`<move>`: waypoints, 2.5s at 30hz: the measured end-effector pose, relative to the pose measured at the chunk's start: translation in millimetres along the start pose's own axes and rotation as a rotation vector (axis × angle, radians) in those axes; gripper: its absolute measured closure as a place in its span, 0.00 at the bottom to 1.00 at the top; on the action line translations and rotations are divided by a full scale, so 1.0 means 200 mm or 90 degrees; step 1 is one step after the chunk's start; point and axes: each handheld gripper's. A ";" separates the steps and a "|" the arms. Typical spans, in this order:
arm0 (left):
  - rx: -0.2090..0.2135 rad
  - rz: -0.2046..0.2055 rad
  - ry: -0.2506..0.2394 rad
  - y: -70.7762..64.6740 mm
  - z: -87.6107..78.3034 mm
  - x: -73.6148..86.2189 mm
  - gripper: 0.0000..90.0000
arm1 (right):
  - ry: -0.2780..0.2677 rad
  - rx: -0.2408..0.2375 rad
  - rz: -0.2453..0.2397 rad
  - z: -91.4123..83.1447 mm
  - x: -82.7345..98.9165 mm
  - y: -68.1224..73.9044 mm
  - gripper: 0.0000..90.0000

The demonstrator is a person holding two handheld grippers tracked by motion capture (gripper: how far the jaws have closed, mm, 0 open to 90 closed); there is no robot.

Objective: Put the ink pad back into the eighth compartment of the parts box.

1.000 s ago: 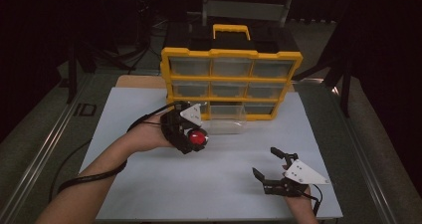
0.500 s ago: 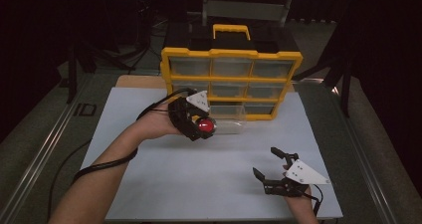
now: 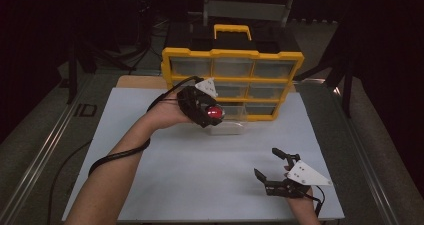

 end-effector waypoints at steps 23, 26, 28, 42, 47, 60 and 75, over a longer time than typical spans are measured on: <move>-0.011 -0.065 -0.008 0.15 0.23 -0.13 0.34 | -0.004 -0.008 0.005 0.00 0.01 -0.01 0.14; -0.006 -0.069 0.000 0.15 0.27 -0.13 0.34 | -0.006 -0.009 0.005 0.00 0.01 -0.01 0.14; -0.008 -0.071 0.001 0.15 0.29 -0.13 0.34 | -0.005 -0.009 0.005 0.00 0.01 -0.01 0.14; 0.010 -0.101 0.017 0.17 0.42 -0.12 0.34 | -0.002 -0.006 0.002 0.00 0.01 -0.01 0.14; 0.011 -0.111 0.025 0.18 0.46 -0.11 0.34 | -0.003 -0.009 0.003 0.00 0.01 -0.01 0.14; 0.032 -0.113 0.012 0.19 0.48 -0.12 0.04 | 0.000 -0.011 0.003 0.00 0.02 -0.01 0.14; 0.032 -0.106 -0.004 0.13 0.42 -0.11 0.00 | -0.001 -0.012 0.002 0.00 0.01 -0.01 0.14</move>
Point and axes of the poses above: each handheld gripper's, and its own axes: z roughly forward along the jaws, x roughly out of its underside, y roughly to its left, and after that the axes turned 15 degrees about y, right-handed
